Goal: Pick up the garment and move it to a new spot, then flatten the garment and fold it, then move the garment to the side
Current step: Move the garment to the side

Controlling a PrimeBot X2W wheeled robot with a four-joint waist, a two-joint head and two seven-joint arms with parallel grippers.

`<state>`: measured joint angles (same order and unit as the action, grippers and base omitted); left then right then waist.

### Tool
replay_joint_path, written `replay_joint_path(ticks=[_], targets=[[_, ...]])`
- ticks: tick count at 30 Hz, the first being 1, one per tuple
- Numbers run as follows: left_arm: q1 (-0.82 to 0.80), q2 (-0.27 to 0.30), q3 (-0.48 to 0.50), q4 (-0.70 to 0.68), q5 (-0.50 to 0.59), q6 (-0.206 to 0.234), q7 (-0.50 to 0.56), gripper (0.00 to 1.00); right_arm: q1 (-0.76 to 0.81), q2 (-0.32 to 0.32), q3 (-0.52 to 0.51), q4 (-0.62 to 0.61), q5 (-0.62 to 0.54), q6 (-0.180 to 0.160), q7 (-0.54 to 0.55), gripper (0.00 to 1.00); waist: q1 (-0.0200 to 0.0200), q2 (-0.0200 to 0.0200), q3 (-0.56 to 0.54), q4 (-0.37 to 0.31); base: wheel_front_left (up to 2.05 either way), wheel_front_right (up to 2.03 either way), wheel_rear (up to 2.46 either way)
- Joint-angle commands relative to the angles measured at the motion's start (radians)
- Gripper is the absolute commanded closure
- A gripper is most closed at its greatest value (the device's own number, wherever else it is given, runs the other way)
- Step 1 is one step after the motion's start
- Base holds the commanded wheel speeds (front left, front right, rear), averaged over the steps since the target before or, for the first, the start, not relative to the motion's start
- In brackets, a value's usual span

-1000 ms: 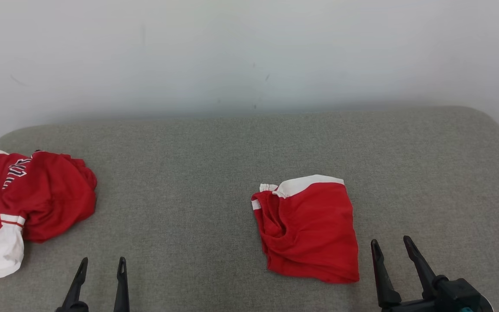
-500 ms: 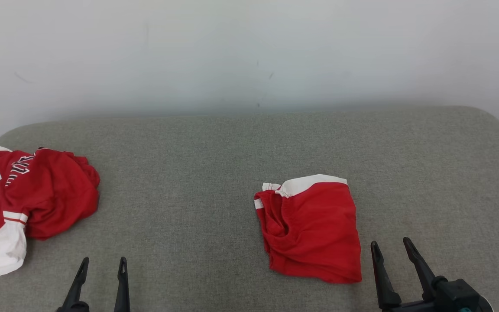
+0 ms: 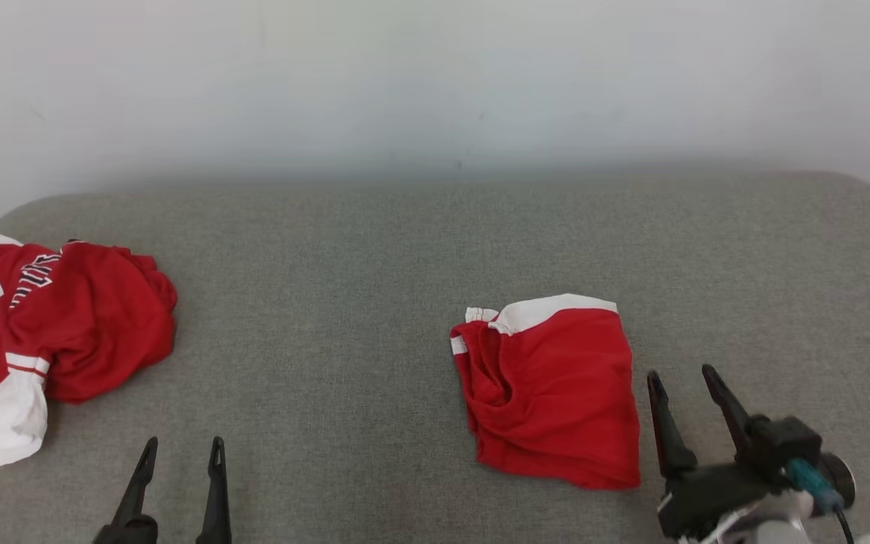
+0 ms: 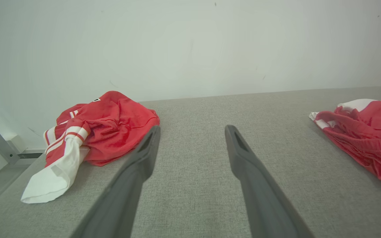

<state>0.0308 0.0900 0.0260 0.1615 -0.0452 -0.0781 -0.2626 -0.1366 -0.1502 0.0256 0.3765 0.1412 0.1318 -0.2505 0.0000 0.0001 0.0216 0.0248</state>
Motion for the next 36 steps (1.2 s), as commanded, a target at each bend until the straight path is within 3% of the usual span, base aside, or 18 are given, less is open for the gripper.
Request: replay_joint_path(ticks=[1,14,21,23,24,31,36], targets=[[-0.017,-0.002,-0.004,-0.003,-0.001,0.003,-0.003,0.0,-0.054,-0.006,0.009,0.045,0.01,-0.003,0.012,0.0,0.0,-0.0001,0.025,0.014,0.0,0.0,0.0],[-0.091,-0.002,-0.014,0.021,-0.004,-0.006,-0.003,0.0,-0.313,-0.028,0.053,0.462,0.038,-0.003,0.039,0.0,0.0,-0.0001,0.121,0.063,0.0,0.0,0.0],[-0.099,-0.007,-0.016,0.027,0.0,-0.004,-0.003,0.0,-0.354,-0.006,0.114,0.592,0.086,-0.003,0.038,0.0,0.0,-0.0001,0.125,0.059,0.0,0.0,0.0],[-0.104,-0.008,-0.018,0.031,-0.002,-0.006,-0.003,0.0,-0.362,0.001,0.141,0.631,0.105,-0.003,0.047,0.74,0.0,-0.0001,0.121,0.056,0.0,0.0,0.0],[-0.104,-0.009,-0.019,0.033,-0.002,-0.006,-0.003,0.0,-0.366,0.002,0.156,0.645,0.118,-0.003,0.053,1.0,0.0,-0.0001,0.118,0.055,0.0,0.0,0.0],[-0.093,-0.01,-0.02,0.038,-0.01,-0.012,-0.003,0.0,-0.436,-0.043,0.246,0.69,0.167,-0.003,0.036,1.0,0.0,-0.0001,0.099,0.039,0.0,0.0,0.0],[-0.109,-0.012,-0.022,0.015,-0.011,-0.014,-0.003,0.0,-0.536,-0.093,0.31,0.681,0.194,-0.003,0.038,1.0,0.0,-0.0001,0.145,0.018,0.0,0.0,0.0]])
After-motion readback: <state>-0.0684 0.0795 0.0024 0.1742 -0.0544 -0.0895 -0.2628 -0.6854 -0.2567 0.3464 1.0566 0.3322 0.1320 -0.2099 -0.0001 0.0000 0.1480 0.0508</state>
